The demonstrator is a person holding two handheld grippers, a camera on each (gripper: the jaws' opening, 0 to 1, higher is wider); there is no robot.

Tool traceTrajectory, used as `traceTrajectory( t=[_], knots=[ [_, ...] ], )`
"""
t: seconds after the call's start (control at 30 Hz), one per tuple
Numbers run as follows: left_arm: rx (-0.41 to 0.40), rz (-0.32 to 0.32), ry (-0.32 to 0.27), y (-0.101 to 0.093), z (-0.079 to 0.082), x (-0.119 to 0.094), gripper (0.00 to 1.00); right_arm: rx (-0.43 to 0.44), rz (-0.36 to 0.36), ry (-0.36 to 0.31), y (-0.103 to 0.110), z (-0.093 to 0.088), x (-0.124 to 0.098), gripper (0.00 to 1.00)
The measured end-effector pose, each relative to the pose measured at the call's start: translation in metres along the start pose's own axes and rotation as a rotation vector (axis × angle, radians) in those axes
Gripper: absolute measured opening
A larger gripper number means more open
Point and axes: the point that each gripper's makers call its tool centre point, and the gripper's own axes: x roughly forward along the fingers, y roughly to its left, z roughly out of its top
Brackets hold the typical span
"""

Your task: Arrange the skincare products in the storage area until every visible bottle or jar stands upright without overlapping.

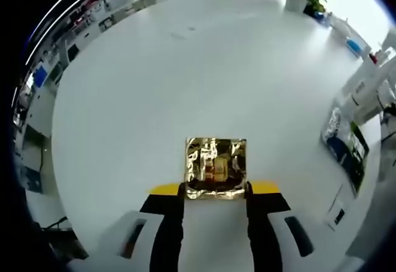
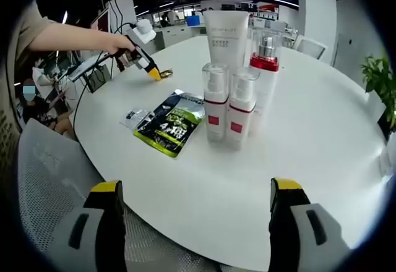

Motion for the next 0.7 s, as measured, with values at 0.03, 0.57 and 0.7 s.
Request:
traceTrajectory(
  t=[0.03,0.57,0.7],
  knots=[
    [0.003,-0.002,0.001,0.0,0.0,-0.001,0.37,0.0,0.001,-0.001,0.0,0.0,0.0,0.98],
    [0.123,-0.007,0.022,-0.013,-0.004,-0.011,0.36,-0.006,0.019,-0.01,0.004,0.003,0.003,0.98],
    [0.149,-0.006,0.014,-0.018,-0.002,-0.017,0.36,-0.008,0.022,-0.017,0.005,0.004,0.002,0.98]
  ],
)
